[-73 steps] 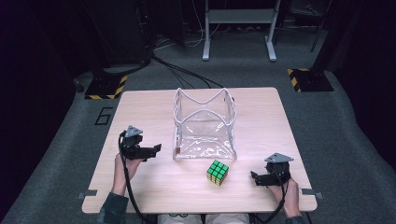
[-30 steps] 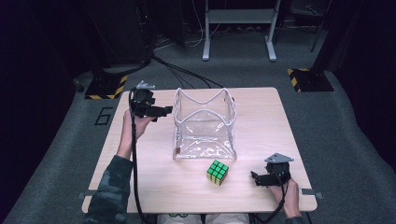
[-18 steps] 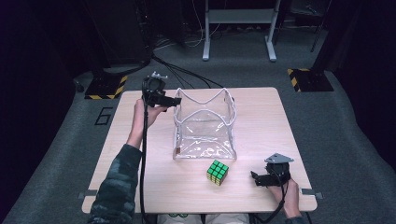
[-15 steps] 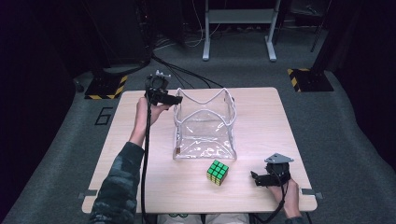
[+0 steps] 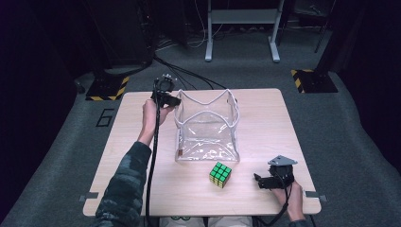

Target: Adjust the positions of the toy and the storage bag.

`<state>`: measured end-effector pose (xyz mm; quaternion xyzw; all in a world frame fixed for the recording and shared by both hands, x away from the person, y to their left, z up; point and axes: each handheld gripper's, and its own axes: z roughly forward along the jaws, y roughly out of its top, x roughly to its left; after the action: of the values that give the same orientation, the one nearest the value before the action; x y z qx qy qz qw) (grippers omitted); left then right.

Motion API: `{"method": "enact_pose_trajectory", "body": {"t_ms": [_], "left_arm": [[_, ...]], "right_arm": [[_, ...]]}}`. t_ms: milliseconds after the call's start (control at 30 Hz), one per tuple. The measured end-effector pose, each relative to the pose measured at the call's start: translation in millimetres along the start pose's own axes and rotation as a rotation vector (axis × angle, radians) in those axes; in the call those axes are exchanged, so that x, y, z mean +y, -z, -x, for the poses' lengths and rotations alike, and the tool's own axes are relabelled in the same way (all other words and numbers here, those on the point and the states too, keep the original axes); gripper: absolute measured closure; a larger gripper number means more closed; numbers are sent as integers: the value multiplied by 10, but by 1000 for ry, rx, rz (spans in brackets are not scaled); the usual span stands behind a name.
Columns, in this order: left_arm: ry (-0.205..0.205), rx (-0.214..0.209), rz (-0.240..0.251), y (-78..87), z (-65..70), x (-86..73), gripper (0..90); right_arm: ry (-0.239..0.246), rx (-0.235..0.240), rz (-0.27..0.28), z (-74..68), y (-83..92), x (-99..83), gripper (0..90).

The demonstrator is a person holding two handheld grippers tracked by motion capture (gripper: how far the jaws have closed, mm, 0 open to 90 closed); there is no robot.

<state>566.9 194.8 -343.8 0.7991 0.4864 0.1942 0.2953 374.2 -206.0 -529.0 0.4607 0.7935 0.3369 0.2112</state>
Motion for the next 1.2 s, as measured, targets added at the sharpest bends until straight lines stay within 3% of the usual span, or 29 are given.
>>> {"method": "enact_pose_trajectory", "body": {"t_ms": [100,233,1200], "left_arm": [[4,22,10,-4,11,0,831],[16,39,25,-22,8,5,869],[83,119,40,-34,-263,-15,873]], "right_arm": [[2,2,1,2,-1,-1,34],[1,-1,1,0,-1,0,34],[5,-4,3,1,-2,-1,35]]}}
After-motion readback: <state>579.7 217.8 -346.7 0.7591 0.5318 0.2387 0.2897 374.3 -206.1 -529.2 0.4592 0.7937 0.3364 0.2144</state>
